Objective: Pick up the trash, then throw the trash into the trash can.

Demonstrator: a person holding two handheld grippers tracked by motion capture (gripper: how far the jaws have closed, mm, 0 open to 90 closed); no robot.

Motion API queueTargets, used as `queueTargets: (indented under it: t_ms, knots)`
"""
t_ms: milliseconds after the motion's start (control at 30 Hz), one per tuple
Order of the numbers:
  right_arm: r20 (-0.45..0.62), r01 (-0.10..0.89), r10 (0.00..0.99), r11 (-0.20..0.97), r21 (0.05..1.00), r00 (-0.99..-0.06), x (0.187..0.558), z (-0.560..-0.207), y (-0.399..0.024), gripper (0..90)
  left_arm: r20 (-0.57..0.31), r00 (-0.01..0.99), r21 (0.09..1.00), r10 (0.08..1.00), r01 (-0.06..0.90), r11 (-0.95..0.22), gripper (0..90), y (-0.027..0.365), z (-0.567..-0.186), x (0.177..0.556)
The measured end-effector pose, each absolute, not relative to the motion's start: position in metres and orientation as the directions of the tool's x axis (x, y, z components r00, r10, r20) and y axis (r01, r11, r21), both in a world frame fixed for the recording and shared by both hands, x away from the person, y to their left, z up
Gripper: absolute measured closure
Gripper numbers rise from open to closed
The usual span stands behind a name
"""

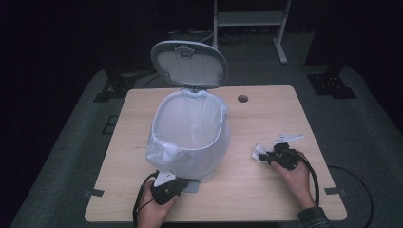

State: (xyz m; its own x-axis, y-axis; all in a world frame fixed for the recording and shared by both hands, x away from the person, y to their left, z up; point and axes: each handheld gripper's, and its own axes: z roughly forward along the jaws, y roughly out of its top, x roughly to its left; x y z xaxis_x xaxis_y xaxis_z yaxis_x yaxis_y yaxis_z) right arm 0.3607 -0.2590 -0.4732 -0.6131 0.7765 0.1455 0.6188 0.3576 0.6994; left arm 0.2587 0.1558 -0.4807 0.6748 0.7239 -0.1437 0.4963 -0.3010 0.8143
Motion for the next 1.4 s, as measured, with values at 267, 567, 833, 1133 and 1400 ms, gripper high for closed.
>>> queueTargets:
  t_ms: [267, 567, 833, 1133, 1400]
  knots:
    - [0.171, 0.617, 0.759, 0.353, 0.704, -0.629, 0.359, -0.469, -0.261, 79.7, -0.143, 0.675, 0.814, 0.724, 0.496, -0.301, 90.0, 0.156, -0.481, 0.259]
    - [0.184, 0.601, 0.740, 0.347, 0.720, -0.647, 0.356, -0.463, -0.263, 79.6, -0.143, 0.675, 0.815, 0.724, 0.496, -0.301, 90.0, 0.156, -0.481, 0.259]
    - [0.192, 0.588, 0.725, 0.343, 0.732, -0.662, 0.353, -0.457, -0.264, 79.6, -0.143, 0.675, 0.814, 0.724, 0.496, -0.301, 90.0, 0.156, -0.481, 0.259]
    - [0.194, 0.569, 0.711, 0.337, 0.750, -0.676, 0.351, -0.446, -0.264, 79.6, -0.137, 0.676, 0.815, 0.724, 0.492, -0.305, 90.0, 0.156, -0.481, 0.259]
    - [0.196, 0.545, 0.687, 0.335, 0.768, -0.699, 0.350, -0.433, -0.265, 79.6, -0.144, 0.675, 0.814, 0.724, 0.496, -0.301, 90.0, 0.156, -0.481, 0.259]
